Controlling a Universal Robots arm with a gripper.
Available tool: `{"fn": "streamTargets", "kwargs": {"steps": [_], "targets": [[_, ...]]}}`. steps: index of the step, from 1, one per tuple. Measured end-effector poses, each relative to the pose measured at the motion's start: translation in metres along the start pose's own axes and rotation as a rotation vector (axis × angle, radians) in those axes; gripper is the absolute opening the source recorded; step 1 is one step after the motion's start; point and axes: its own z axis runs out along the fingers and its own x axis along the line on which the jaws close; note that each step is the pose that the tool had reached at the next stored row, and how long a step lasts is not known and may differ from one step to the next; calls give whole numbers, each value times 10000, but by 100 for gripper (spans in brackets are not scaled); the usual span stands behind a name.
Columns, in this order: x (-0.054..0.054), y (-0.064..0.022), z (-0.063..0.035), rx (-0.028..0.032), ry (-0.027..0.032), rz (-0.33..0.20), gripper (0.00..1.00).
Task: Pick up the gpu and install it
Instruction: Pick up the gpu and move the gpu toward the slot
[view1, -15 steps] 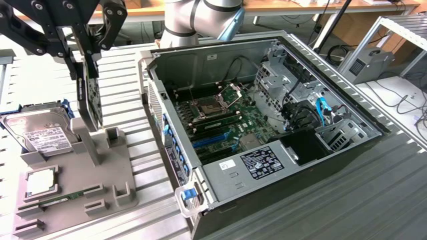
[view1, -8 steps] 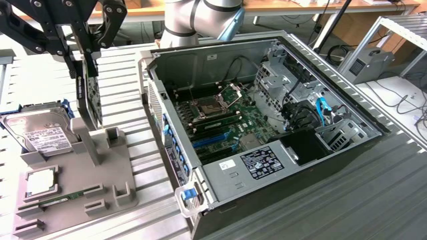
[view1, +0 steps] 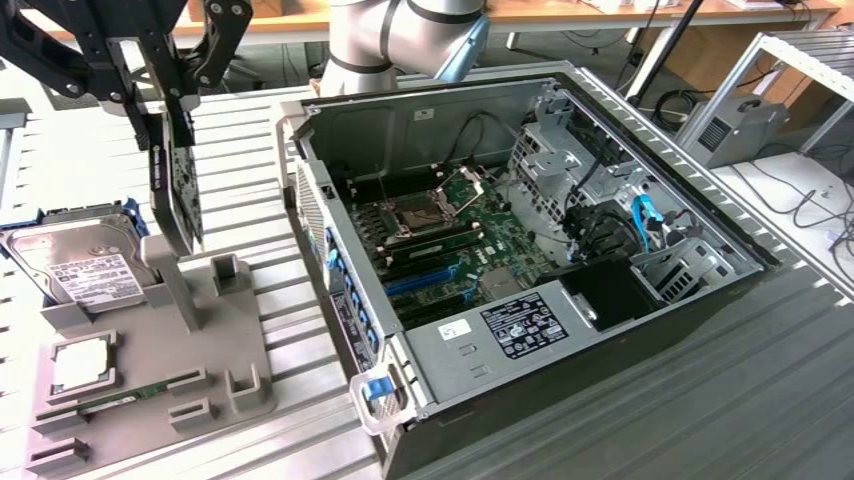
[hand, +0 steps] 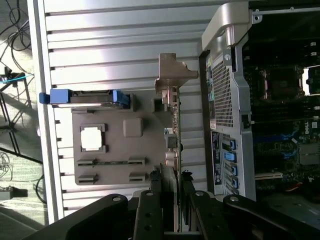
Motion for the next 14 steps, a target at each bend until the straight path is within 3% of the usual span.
{"fn": "streamTargets", "kwargs": {"steps": [14], "targets": [[-1, 3, -59, 0, 0, 0, 27]]}}
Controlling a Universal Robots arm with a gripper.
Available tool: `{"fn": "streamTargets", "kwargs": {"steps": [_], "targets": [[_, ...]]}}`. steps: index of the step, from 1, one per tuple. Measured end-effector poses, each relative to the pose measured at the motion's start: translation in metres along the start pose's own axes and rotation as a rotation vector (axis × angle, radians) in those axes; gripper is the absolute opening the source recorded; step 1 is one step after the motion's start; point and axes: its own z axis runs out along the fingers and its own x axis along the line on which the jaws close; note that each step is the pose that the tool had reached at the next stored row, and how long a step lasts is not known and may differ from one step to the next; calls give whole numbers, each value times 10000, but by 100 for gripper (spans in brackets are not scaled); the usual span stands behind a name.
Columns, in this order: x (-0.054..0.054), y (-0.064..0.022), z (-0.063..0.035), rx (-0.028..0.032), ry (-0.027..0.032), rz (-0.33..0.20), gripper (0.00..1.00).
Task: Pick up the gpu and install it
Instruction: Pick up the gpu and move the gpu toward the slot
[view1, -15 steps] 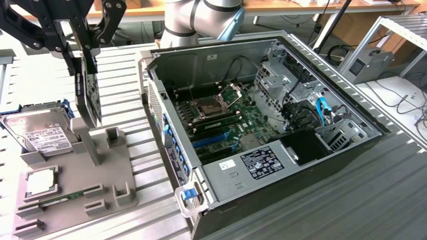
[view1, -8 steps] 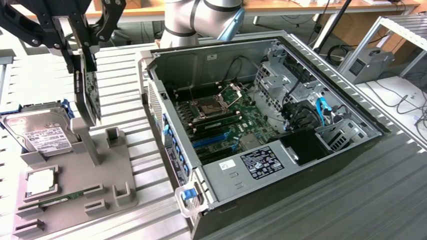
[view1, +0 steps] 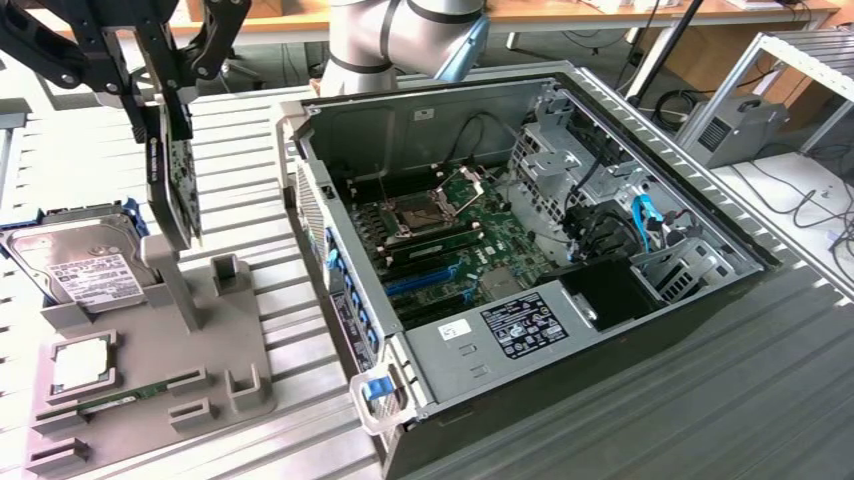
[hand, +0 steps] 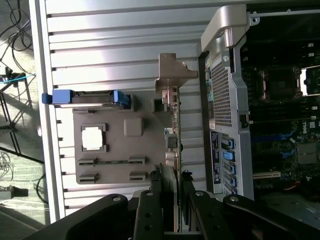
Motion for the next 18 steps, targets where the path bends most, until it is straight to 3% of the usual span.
{"fn": "streamTargets", "kwargs": {"steps": [18], "targets": [[-50, 3, 16, 3, -1, 0, 27]]}}
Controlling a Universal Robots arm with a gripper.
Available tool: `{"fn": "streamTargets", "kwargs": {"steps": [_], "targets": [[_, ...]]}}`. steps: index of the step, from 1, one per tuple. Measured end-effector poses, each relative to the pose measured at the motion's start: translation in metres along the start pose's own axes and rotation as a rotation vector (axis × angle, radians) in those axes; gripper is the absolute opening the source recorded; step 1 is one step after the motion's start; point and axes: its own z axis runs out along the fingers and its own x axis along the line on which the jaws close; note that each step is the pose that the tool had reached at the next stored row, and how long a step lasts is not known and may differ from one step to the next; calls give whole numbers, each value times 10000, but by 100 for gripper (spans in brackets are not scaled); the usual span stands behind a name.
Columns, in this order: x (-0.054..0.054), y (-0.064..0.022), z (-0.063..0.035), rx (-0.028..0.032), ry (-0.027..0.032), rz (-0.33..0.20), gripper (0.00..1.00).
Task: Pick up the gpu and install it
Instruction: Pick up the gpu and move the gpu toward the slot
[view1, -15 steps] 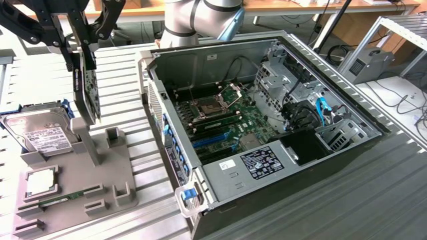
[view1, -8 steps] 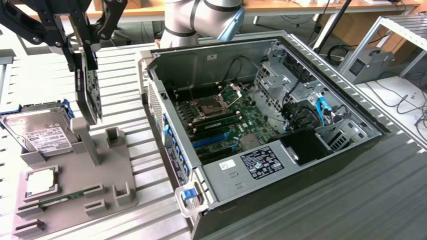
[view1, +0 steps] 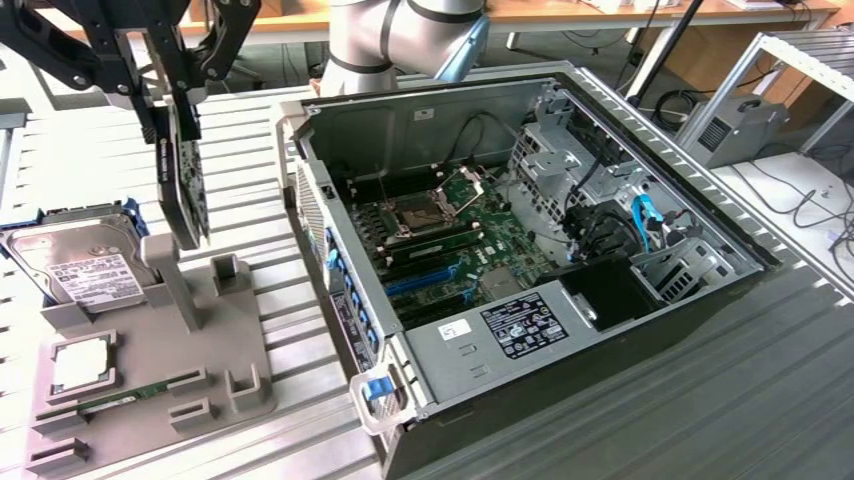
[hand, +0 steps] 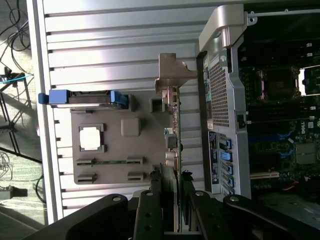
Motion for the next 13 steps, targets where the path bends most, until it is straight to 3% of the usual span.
{"fn": "streamTargets", "kwargs": {"steps": [13], "targets": [[-36, 2, 15, 9, 0, 0, 27]]}}
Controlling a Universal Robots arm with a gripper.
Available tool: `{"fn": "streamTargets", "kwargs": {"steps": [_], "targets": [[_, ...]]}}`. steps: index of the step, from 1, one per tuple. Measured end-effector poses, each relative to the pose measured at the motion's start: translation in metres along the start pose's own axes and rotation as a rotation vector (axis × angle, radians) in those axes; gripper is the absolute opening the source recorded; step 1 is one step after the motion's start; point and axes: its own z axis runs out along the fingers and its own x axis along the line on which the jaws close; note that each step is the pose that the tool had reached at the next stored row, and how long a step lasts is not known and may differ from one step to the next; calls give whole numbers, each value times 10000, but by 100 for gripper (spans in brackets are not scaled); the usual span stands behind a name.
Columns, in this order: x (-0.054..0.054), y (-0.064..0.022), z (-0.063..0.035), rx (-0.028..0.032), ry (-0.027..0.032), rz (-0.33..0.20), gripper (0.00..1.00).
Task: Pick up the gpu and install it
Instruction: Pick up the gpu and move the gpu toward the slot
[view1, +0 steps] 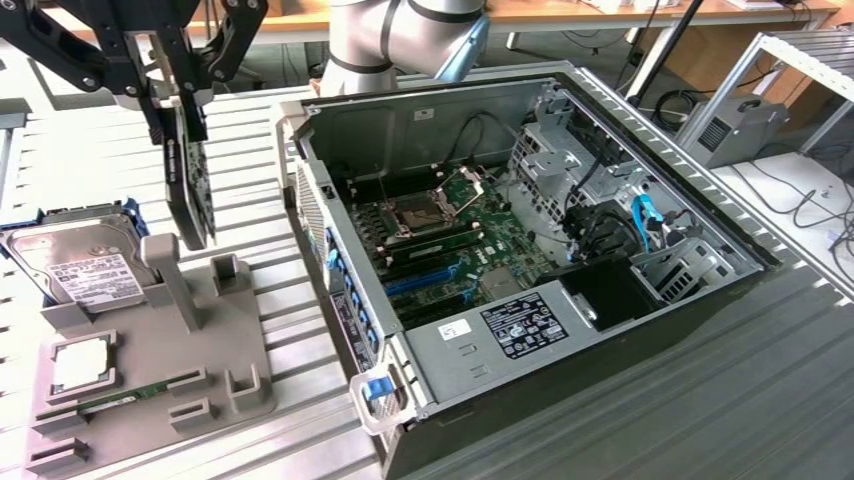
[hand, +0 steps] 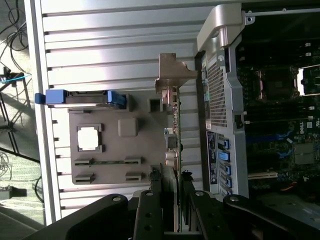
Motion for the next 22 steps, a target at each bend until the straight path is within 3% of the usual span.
{"fn": "streamTargets", "kwargs": {"steps": [22], "targets": [[-68, 4, 27, 41, -3, -1, 27]]}}
